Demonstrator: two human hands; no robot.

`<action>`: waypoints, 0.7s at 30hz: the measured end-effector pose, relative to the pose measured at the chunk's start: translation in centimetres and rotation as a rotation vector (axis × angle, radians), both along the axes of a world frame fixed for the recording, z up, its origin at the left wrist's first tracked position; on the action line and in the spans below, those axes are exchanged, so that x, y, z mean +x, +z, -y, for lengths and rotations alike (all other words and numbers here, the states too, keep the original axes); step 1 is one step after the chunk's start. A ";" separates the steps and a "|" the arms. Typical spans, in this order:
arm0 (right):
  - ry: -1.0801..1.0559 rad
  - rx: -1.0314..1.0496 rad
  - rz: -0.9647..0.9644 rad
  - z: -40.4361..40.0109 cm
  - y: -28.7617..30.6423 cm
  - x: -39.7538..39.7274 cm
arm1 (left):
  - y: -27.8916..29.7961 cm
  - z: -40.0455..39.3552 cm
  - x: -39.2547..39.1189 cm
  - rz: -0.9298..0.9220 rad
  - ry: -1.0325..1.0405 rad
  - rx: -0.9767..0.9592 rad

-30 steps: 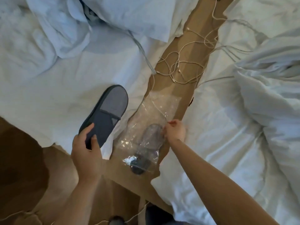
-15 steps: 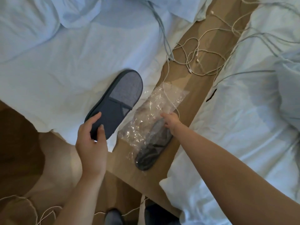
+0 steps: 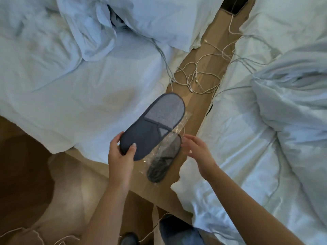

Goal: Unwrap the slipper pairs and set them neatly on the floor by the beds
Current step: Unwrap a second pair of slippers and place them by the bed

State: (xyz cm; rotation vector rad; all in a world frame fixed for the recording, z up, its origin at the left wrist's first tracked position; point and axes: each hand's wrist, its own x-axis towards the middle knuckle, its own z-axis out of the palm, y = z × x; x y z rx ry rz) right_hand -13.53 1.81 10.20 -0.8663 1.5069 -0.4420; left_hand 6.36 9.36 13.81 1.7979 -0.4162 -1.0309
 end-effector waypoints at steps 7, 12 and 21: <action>-0.308 -0.159 0.107 -11.0 13.8 -1.2 | 9.3 -9.9 -2.0 -0.426 -0.155 -0.025; -0.496 -0.283 0.072 -21.0 22.4 -3.0 | 16.5 -18.5 -3.2 -0.531 -0.359 -0.010; -0.422 -0.527 0.055 -32.9 33.3 -9.1 | 29.2 -24.4 -8.4 -0.235 -0.829 -0.055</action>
